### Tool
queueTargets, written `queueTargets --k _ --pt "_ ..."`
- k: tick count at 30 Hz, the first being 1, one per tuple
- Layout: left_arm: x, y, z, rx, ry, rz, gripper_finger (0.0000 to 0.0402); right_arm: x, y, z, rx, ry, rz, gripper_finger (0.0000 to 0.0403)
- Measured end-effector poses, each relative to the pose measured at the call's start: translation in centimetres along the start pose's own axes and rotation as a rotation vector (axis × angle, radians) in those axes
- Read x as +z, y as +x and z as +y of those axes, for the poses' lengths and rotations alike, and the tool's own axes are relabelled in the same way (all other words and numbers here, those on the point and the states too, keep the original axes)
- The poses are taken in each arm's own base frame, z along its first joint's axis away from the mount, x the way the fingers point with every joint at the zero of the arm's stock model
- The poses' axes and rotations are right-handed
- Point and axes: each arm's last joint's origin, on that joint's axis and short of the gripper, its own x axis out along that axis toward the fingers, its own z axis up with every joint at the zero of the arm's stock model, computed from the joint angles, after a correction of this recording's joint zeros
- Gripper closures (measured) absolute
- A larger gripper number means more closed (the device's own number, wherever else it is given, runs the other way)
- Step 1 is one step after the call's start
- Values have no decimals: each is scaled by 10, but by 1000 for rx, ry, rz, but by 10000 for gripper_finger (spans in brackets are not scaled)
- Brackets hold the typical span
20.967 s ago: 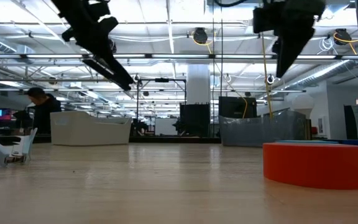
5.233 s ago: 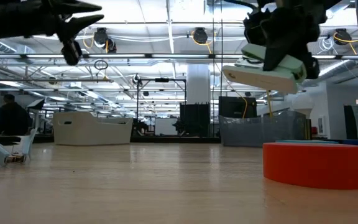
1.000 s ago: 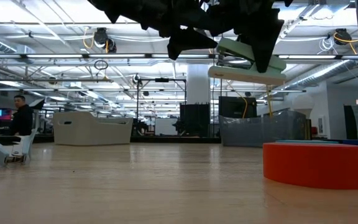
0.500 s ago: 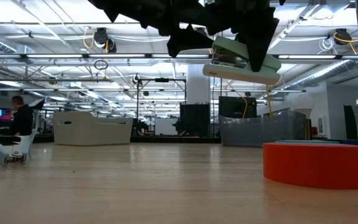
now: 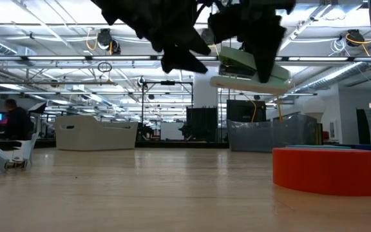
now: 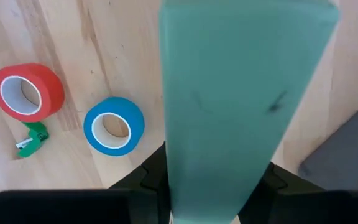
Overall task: Pick and place Stapler, Stapler remover, tape
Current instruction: Put the green stapler into the gray bin
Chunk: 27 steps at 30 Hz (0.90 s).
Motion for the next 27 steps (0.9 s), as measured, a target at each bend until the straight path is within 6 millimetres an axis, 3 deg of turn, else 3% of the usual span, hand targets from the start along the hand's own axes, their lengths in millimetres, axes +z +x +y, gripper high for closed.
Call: queueTargets --k 8,27 --pt "3 -1 7 13 -27 -31 133 4 -11 2 25 -7 -109 291" --pt "9 -7 3 -94 -57 -64 133 2 -15 -3 30 3 -105 291"
